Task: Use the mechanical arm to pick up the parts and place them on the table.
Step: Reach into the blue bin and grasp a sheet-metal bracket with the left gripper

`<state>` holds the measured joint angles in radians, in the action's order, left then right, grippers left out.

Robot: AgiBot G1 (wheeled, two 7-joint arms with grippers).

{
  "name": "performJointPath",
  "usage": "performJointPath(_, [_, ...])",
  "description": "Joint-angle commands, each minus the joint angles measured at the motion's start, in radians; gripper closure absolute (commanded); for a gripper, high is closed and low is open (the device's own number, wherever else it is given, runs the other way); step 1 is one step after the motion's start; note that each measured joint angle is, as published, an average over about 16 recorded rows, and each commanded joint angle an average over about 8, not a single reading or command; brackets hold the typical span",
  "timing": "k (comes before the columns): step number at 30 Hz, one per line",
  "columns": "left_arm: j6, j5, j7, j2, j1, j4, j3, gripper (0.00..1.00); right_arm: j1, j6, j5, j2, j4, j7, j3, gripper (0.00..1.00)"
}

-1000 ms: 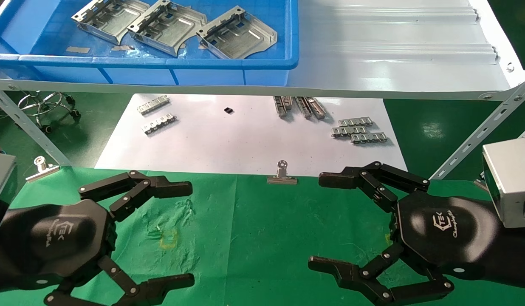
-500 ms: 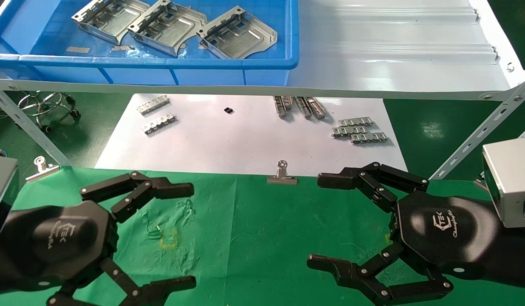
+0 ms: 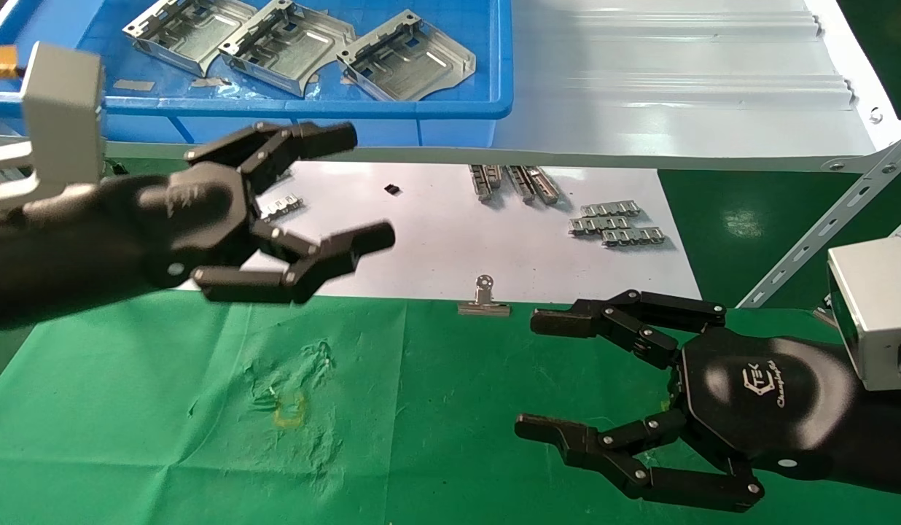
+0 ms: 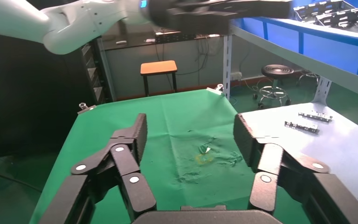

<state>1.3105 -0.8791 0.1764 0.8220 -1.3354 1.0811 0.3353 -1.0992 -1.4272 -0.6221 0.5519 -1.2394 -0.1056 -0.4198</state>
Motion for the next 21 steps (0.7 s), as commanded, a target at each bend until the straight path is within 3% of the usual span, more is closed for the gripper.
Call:
performJointPath(1, [-0.037, -0.028, 0.002, 0.030, -0.039, -0.031, 0.009, 0.00, 0.000, 0.000, 0.000, 0.000, 0.000, 0.000, 0.000, 1.00])
performJointPath(14, [-0.141, -0.276, -0.101, 0.243, -0.425, -0.532, 0.126, 0.00, 0.000, 0.000, 0.000, 0.000, 0.000, 0.000, 0.000, 1.00])
performJointPath(21, [-0.307, -0.370, -0.148, 0.370, -0.589, -0.801, 0.167, 0.00, 0.000, 0.000, 0.000, 0.000, 0.000, 0.000, 0.000, 1.00])
